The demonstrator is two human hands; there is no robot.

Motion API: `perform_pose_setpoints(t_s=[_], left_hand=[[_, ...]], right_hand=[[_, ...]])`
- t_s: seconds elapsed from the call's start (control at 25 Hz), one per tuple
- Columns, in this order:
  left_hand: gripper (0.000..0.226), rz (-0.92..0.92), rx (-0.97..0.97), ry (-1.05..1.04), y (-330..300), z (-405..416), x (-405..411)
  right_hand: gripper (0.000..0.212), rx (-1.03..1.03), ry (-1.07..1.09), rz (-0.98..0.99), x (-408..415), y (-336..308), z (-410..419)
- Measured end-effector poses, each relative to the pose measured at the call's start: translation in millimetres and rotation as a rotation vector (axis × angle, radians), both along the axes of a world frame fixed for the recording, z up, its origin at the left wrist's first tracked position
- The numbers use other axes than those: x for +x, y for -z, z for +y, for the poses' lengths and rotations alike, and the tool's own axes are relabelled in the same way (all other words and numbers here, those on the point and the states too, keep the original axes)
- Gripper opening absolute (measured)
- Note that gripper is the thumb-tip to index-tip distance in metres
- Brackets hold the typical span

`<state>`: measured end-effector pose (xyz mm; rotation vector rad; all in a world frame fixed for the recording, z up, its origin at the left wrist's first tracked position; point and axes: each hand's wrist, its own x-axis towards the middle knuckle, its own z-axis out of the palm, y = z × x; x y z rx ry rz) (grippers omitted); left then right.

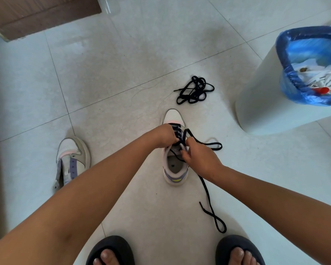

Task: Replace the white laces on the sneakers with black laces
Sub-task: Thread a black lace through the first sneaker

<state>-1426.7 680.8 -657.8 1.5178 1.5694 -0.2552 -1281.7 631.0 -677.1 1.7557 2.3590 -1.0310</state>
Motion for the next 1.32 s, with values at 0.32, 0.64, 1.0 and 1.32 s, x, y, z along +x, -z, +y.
perform_pose_setpoints(t_s=[0.32,0.64,1.0,1.32], left_hand=[[0.011,0.059,0.218,-0.103,6,-13,-1],[0.023,0.244,0.585,0.163,19,-56,16],[0.024,0.199,0.774,0.213,24,-60,10],[0.019,0.303,0.884,0.180,24,-105,-85]], right_hand=[[0.019,-0.066,0.151,0.110,-1,0,-1],[0.026,-0.123,0.156,0.199,4,4,-4],[0.017,-0.120,0.282,0.188,-2,3,-8],[0.012,-0.111,0.497,0.204,-6,4,-2]])
